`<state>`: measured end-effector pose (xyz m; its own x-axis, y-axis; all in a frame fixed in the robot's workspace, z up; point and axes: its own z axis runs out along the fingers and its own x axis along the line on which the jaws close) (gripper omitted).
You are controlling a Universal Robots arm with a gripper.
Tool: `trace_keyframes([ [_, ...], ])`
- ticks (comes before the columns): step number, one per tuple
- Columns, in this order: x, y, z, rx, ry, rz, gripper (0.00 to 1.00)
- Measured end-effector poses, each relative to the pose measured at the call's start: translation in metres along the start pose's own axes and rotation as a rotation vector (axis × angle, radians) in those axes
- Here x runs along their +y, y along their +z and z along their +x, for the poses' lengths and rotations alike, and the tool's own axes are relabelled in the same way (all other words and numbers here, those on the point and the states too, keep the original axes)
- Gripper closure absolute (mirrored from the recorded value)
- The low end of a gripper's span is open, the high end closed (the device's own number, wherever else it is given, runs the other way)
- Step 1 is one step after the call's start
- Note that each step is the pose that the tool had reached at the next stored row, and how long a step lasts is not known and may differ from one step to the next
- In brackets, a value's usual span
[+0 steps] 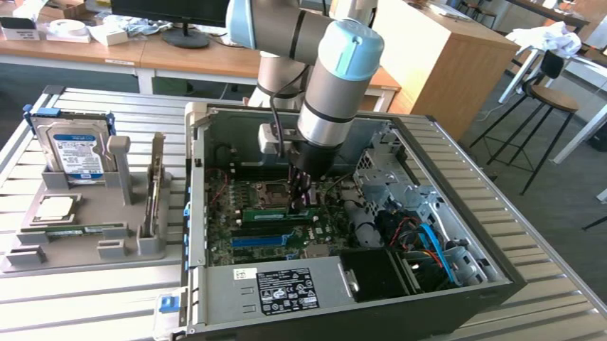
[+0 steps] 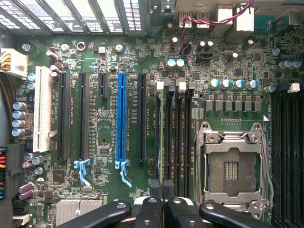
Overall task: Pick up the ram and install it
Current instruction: 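Insert the ram into the slot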
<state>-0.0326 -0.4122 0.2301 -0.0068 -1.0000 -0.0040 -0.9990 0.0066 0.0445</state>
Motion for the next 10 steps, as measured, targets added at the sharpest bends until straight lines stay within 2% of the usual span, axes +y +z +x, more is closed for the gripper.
trace_keyframes([
  [10, -0.0003, 0.0013, 0.0, 0.0, 0.0, 0.0, 0.89],
])
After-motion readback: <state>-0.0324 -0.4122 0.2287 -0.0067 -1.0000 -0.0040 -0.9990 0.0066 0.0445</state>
